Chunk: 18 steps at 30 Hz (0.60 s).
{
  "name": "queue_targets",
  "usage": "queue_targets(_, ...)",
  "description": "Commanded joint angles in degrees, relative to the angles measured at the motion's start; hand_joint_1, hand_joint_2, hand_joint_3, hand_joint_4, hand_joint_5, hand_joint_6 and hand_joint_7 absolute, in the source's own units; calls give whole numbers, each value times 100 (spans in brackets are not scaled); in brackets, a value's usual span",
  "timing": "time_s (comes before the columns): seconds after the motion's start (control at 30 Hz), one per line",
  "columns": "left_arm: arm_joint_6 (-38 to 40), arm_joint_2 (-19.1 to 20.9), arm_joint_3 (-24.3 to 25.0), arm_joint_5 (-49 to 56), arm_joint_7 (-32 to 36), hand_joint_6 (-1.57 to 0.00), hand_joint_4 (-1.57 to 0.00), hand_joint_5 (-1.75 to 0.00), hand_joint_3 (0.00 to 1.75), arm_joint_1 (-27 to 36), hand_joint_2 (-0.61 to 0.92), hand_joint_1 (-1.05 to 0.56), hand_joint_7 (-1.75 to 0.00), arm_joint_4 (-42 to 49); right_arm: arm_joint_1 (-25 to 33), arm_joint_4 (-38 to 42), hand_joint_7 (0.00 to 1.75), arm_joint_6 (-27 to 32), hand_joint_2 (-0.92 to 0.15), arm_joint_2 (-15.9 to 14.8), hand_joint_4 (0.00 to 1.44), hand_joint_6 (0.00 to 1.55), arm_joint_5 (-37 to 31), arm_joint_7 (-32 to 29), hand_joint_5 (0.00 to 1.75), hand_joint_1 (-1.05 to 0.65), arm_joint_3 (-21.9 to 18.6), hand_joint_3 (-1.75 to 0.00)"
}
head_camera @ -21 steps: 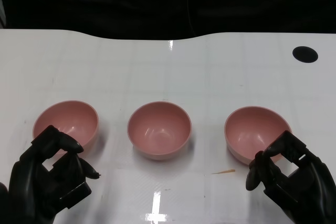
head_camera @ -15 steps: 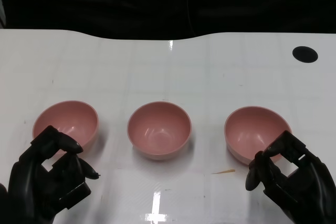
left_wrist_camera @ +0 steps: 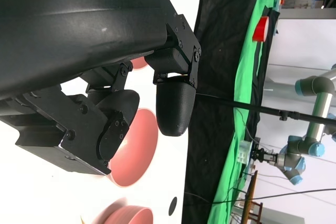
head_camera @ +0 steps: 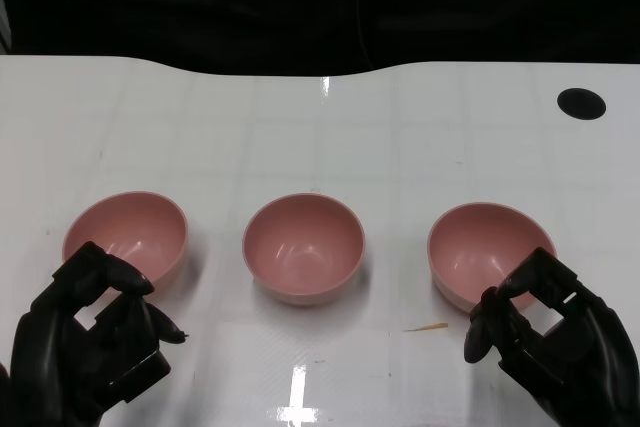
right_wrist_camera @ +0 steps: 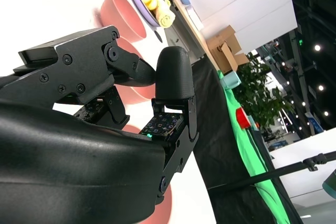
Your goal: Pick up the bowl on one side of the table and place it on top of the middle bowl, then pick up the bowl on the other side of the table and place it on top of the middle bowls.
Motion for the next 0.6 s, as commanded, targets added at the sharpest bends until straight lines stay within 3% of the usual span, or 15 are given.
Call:
queue_targets(0.03,-48,42,11,53,49,-64,-77,-175,142,55,56,9,-175,-108,-13,-24,143,-29,-71,-28,80,74,58,46,175,-7,-48,-84)
queue_targets(0.27,-324,98,8,229,-10,-64,-77,-175,141,51,53,9,-175,-1,46,-113,144,-11,-73,11,81,73,-1,-49,175,-8,-20,-82)
queue_targets(0.33,-995,287,-85,1106,247,-64,-68,-175,137,55,51,9,-166,206,72,-180,145,20,-73,19,81,73,-28,-102,175,-8,5,-82)
queue_targets(0.43,-1687,556,-214,2433,727,-74,-74,-124,107,90,55,5,-108,301,68,-205,145,14,-73,22,81,73,-27,-115,175,-8,16,-82)
queue_targets(0.5,-1795,768,-314,3411,1074,-85,-80,-80,67,159,68,-3,-58,74,56,-209,146,8,-73,14,81,73,-53,-133,175,-8,20,-82)
queue_targets(0.57,-1772,961,-386,4206,1307,-94,-83,-54,30,208,81,-11,-23,-142,51,-224,147,10,-72,5,81,73,-105,-180,175,-9,29,-82)
queue_targets(0.6,-1747,1113,-416,4696,1411,-95,-83,-45,19,226,85,-17,-14,-278,50,-236,147,20,-72,4,81,73,-119,-202,175,-9,30,-82)
